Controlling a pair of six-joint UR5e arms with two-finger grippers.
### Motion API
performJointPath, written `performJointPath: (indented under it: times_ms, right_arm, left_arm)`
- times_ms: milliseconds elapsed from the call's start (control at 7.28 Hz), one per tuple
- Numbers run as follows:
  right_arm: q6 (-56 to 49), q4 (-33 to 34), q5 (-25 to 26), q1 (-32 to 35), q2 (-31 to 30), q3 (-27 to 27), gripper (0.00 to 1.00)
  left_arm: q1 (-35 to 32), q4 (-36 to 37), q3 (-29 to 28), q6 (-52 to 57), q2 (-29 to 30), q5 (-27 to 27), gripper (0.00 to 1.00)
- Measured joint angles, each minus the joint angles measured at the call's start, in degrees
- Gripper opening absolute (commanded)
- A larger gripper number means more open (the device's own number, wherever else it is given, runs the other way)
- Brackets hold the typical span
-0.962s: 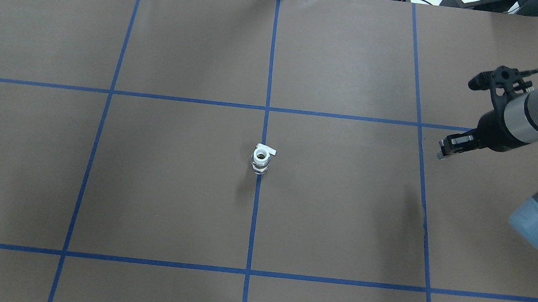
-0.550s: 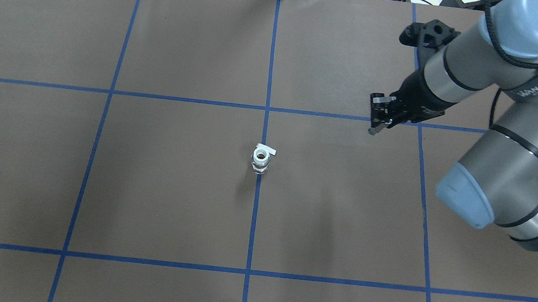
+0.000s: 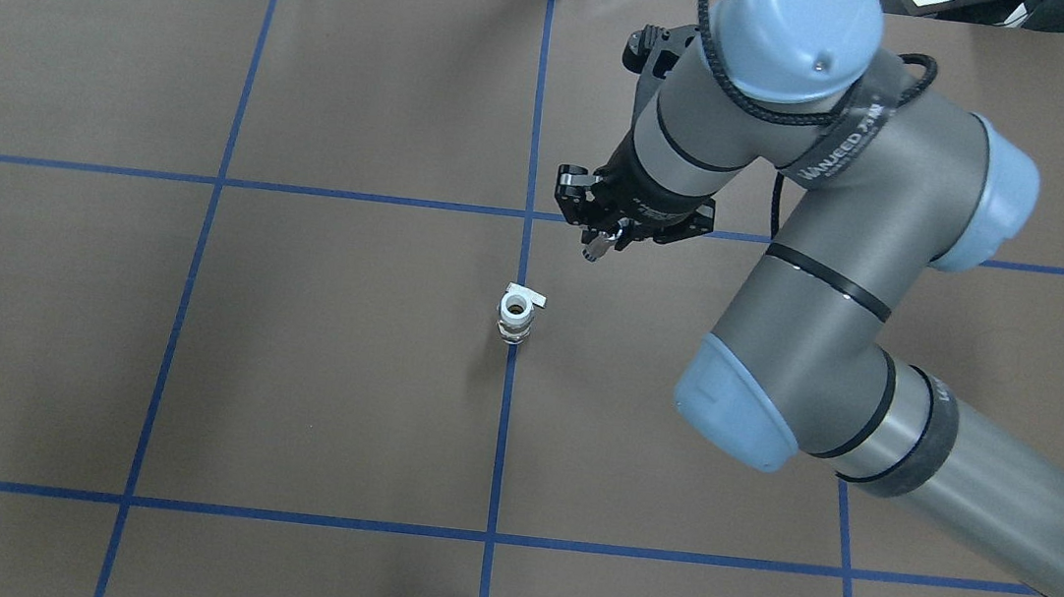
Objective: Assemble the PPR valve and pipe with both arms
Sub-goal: 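Carry the chrome valve with the right gripper above the white fitting, then lower the chrome valve into the white fitting's top opening and press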
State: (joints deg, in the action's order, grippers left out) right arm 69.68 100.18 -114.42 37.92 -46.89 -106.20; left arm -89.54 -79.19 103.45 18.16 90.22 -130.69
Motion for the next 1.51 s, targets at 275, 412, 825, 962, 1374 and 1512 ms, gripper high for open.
performJointPath:
  times_ms: [275, 412, 825, 962, 1374, 1512]
  right_arm:
    - [3.9, 1.6, 4.0, -3.4, 4.0, 3.9, 0.00]
    - [4.8, 1.8, 5.6, -4.5, 6.3, 7.3, 0.00]
    - [5.7, 1.8, 8.1, -6.9, 9.2, 12.6, 0.00]
    - [5.8, 1.8, 8.7, -7.5, 9.2, 13.1, 0.00]
    - [6.0, 1.8, 9.1, -8.2, 8.8, 13.3, 0.00]
    - [6.0, 1.8, 9.3, -8.2, 8.8, 13.4, 0.00]
  left_arm:
    - [0.0, -0.1, 0.0, 0.0, -0.2, 0.0, 1.00]
    - [0.0, -0.2, -0.1, 0.0, -0.3, 0.0, 1.00]
    - [0.0, -0.3, 0.0, 0.0, -0.3, 0.0, 1.00]
    - [0.0, -0.3, 0.0, 0.0, -0.3, 0.0, 1.00]
    - [0.0, -0.3, -0.1, 0.0, -0.3, 0.0, 1.00]
    - [0.0, -0.3, -0.2, 0.0, -0.2, 0.0, 1.00]
